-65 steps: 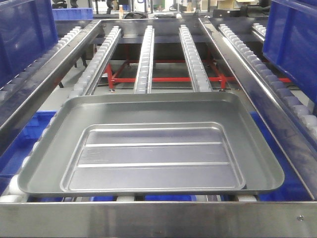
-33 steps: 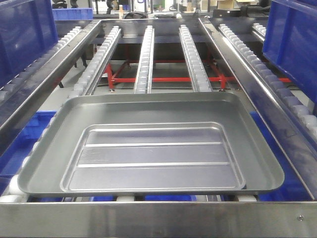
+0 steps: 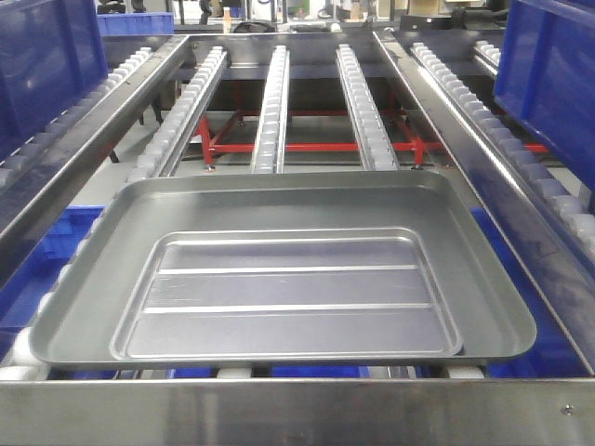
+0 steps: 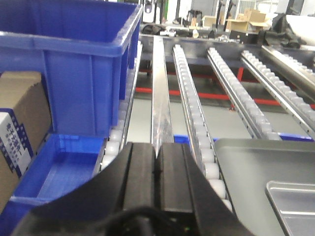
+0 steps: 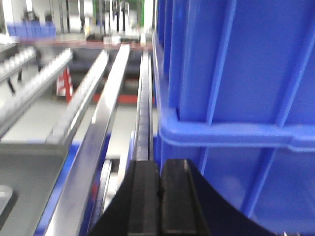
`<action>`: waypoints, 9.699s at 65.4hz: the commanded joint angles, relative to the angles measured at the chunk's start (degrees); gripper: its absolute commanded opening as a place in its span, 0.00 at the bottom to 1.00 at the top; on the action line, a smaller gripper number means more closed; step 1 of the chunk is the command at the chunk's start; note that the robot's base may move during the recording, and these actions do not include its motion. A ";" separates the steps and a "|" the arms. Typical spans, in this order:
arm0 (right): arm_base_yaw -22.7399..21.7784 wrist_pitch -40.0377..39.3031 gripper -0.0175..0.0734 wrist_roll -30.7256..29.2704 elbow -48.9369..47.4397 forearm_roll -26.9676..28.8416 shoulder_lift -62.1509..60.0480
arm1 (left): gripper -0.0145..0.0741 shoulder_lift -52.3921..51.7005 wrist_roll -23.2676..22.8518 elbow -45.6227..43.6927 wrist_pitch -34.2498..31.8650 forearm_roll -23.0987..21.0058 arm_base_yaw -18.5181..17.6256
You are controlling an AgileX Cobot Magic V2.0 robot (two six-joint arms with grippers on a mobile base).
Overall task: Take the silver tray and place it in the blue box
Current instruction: 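Lower both grippers toward the short edges of the silver tray, then close both grippers on the opposite rims of the silver tray, then lift the silver tray off the rollers with both grippers, then hold the tray level in both grippers while the base drives to the crates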
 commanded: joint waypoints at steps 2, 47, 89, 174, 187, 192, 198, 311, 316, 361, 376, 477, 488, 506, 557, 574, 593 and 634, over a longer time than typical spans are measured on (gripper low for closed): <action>0.11 4.43 0.25 -0.53 -8.76 0.00 2.85 | 0.05 1.61 -0.15 -6.98 1.26 -0.40 0.08; 0.19 40.11 0.25 -0.53 -30.30 6.91 48.84 | 0.05 47.07 -0.15 -30.88 34.14 -7.03 0.08; 27.40 37.17 0.26 27.57 -44.82 -4.26 68.70 | 0.06 75.44 -22.01 -49.42 37.35 -0.86 -25.77; 33.78 33.19 0.52 30.04 -58.73 -4.76 94.05 | 0.33 89.79 -28.71 -58.37 32.06 3.16 -29.06; 33.78 33.09 0.61 30.04 -58.73 -4.76 94.05 | 0.39 91.81 -28.71 -58.37 31.47 3.02 -29.06; 33.78 32.80 0.61 30.04 -58.73 -4.76 94.16 | 0.39 92.77 -28.71 -58.37 31.47 2.22 -29.06; 33.78 32.37 0.61 30.04 -58.73 -4.76 94.22 | 0.39 93.57 -28.71 -58.37 31.47 2.08 -29.06; 33.58 30.62 0.61 30.04 -58.73 -4.76 97.60 | 0.39 97.45 -28.71 -58.27 31.01 2.08 -29.67; 33.58 30.62 0.60 30.04 -58.73 -4.76 97.60 | 0.38 97.45 -28.71 -58.27 31.01 2.08 -29.67; 33.58 31.00 0.25 30.04 -58.73 -4.76 97.60 | 0.05 97.45 -28.71 -58.27 31.01 2.08 -29.67; 33.58 31.85 0.25 30.89 -58.98 -4.76 97.27 | 0.05 97.19 -28.71 -58.85 30.42 1.52 -29.67; 51.87 47.23 0.25 59.86 -50.66 -20.52 71.01 | 0.05 66.82 -53.10 -50.68 51.89 16.66 -48.31; 51.87 47.12 0.25 59.86 -50.66 -20.80 71.01 | 0.05 67.15 -53.21 -50.68 51.89 16.76 -48.31; 51.87 47.12 0.25 59.86 -50.66 -20.80 71.01 | 0.05 68.78 -56.15 -50.68 51.99 18.05 -48.31; 51.87 47.59 0.25 59.86 -50.66 -20.80 71.01 | 0.05 68.78 -56.15 -50.68 51.61 17.99 -48.31; 51.87 47.59 0.25 59.86 -50.66 -20.80 71.01 | 0.05 68.78 -56.15 -50.68 51.61 17.99 -48.31; 51.87 47.59 0.25 59.86 -50.66 -20.80 71.01 | 0.05 68.78 -56.15 -50.68 51.61 17.99 -48.31; 51.87 47.71 0.25 59.86 -50.66 -20.80 71.01 | 0.05 68.78 -56.15 -50.68 51.61 17.99 -48.31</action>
